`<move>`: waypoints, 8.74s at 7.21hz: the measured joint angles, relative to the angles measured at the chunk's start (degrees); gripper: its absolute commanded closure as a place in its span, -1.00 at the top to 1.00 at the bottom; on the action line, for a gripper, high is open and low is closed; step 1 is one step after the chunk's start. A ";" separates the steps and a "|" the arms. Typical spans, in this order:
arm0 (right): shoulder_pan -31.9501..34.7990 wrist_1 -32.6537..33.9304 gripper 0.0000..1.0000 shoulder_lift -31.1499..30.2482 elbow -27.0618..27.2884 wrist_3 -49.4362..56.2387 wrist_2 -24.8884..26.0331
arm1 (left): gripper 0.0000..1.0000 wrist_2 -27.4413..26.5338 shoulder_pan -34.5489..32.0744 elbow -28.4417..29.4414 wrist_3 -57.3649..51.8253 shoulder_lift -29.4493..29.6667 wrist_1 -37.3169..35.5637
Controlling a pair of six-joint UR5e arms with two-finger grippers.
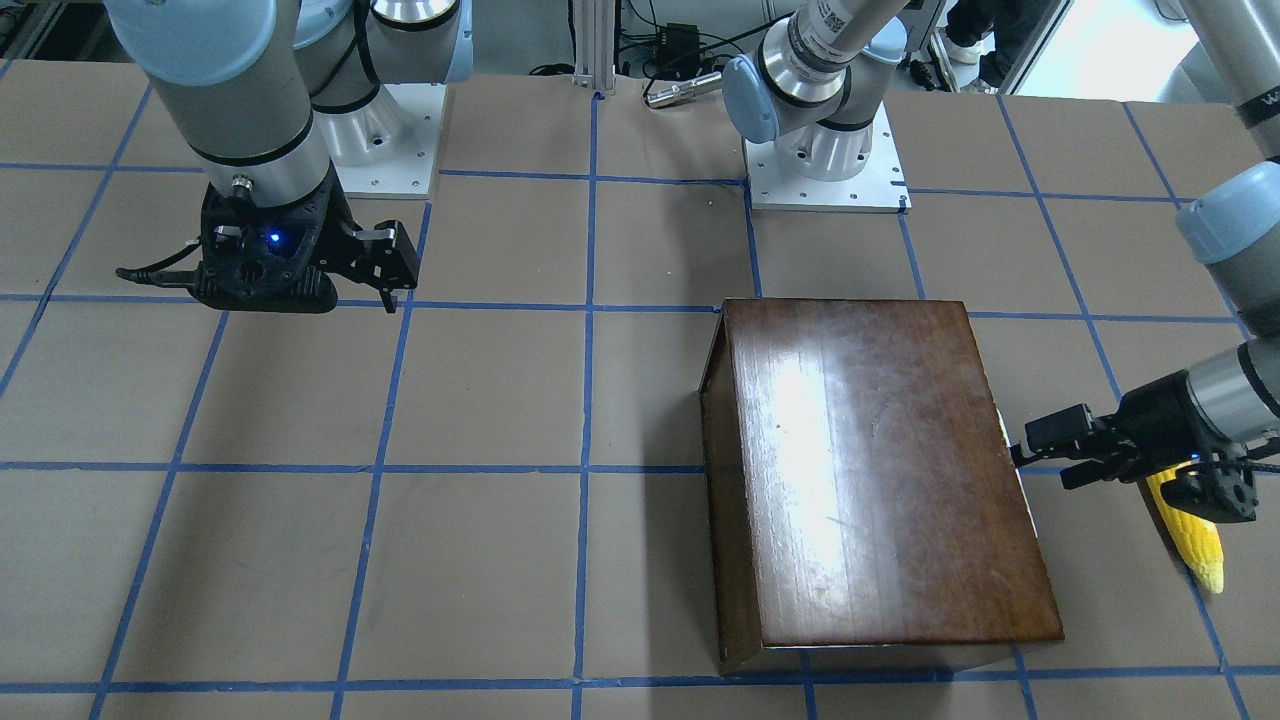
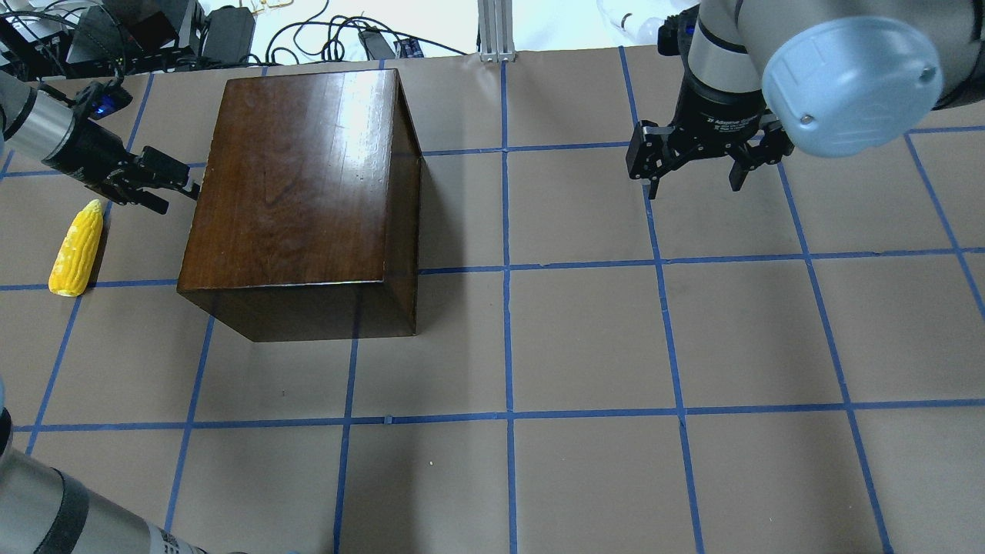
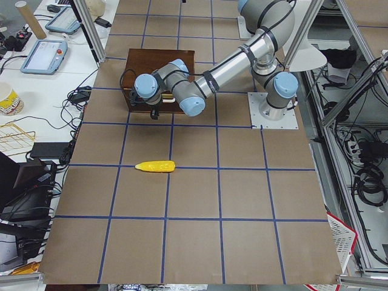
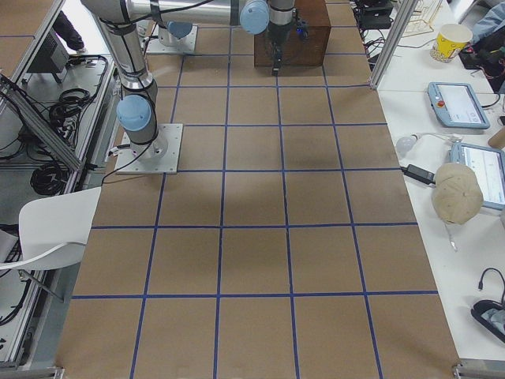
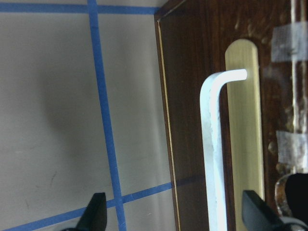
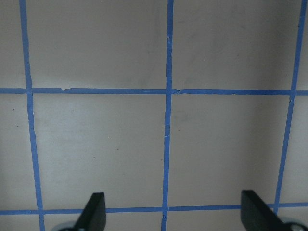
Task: Open drawer and put corn inside
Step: 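Lower the left gripper to the white drawer handle and grasp it, then pull the drawer handle away from the cabinet with the left gripper, then release the drawer handle and lift the left gripper away, then lower the left gripper onto the yellow corn cob and grasp it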
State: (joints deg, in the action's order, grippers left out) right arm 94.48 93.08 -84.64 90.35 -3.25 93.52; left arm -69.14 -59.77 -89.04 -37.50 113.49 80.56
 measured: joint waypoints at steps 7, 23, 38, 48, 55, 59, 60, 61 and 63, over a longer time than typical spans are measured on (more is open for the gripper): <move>0.00 0.00 1.00 0.00 0.00 0.00 0.00 | 1.00 -0.13 0.01 -1.15 -0.03 1.52 0.12; 0.00 0.00 1.00 0.00 0.00 0.00 0.00 | 1.00 -1.60 3.59 0.00 -0.36 2.85 -1.16; 0.00 0.00 1.00 0.00 0.00 0.00 0.00 | 1.00 -4.29 6.38 3.13 -2.76 4.36 -2.16; 0.00 0.00 1.00 0.00 0.00 0.00 0.00 | 1.00 -4.67 8.67 3.12 -5.25 4.37 -3.24; 0.00 0.01 1.00 0.00 0.00 0.00 0.00 | 1.00 -5.90 8.83 3.64 -5.17 3.06 -3.35; 0.00 0.00 1.00 0.00 0.00 0.00 0.08 | 1.00 -10.83 11.08 9.61 -5.21 3.80 -3.83; 0.00 0.02 1.00 0.00 0.00 0.00 0.08 | 1.00 -13.12 11.28 9.51 -4.80 4.68 -6.30; 0.00 0.06 1.00 0.00 0.00 0.00 0.07 | 1.00 -16.04 11.32 9.04 -3.00 6.00 -9.39; 0.00 0.03 1.00 0.00 0.00 0.00 0.05 | 1.00 -19.22 11.35 8.41 0.77 9.30 -14.85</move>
State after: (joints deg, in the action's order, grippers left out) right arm 94.48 93.11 -84.64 90.35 -3.25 93.57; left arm -88.36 -48.43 -80.63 -36.73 122.80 65.71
